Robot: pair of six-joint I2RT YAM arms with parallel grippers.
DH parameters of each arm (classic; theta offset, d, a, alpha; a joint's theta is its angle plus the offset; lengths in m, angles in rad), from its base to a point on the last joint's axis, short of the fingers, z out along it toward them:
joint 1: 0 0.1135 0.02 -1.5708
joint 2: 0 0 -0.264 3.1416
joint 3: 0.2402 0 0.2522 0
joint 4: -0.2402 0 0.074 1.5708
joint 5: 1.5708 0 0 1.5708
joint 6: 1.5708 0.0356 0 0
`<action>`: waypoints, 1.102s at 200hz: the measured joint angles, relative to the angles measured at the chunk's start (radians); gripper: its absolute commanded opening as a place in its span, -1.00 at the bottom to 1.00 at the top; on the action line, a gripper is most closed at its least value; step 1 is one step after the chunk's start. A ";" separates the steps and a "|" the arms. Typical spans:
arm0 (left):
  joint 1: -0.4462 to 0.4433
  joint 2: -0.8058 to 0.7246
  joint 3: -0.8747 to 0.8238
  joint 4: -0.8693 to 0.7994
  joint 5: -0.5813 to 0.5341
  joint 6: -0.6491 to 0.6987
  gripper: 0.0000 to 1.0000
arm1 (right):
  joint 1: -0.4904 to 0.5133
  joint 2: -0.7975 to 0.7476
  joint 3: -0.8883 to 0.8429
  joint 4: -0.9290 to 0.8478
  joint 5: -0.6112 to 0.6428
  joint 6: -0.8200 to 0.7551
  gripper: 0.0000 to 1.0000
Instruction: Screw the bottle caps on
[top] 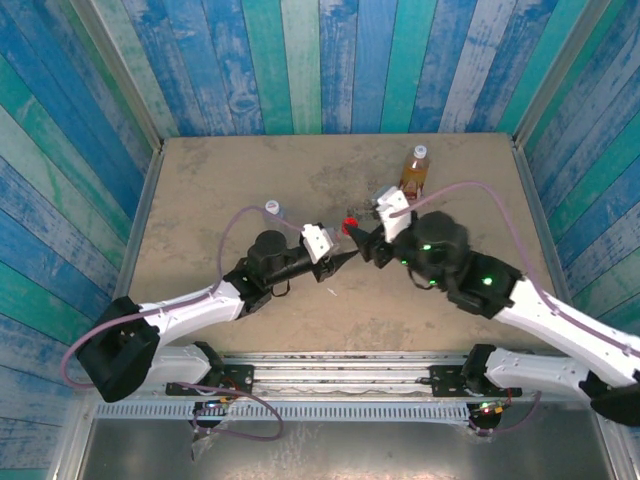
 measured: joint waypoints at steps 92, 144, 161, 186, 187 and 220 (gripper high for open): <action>0.006 0.000 0.083 -0.087 0.530 -0.002 0.03 | -0.171 0.006 0.126 -0.277 -0.755 -0.239 0.08; 0.006 0.010 0.114 -0.135 0.571 0.032 0.03 | -0.184 0.043 0.134 -0.332 -0.834 -0.268 0.04; 0.006 0.023 0.114 -0.146 0.572 0.036 0.03 | -0.185 0.038 0.134 -0.325 -0.838 -0.267 0.19; 0.006 0.036 0.114 -0.154 0.574 0.044 0.03 | -0.185 0.018 0.127 -0.287 -0.841 -0.254 0.03; 0.006 0.037 0.114 -0.154 0.574 0.044 0.03 | -0.185 0.017 0.127 -0.285 -0.841 -0.253 0.02; 0.006 0.043 0.114 -0.162 0.575 0.052 0.03 | -0.185 0.015 0.123 -0.266 -0.845 -0.240 -0.08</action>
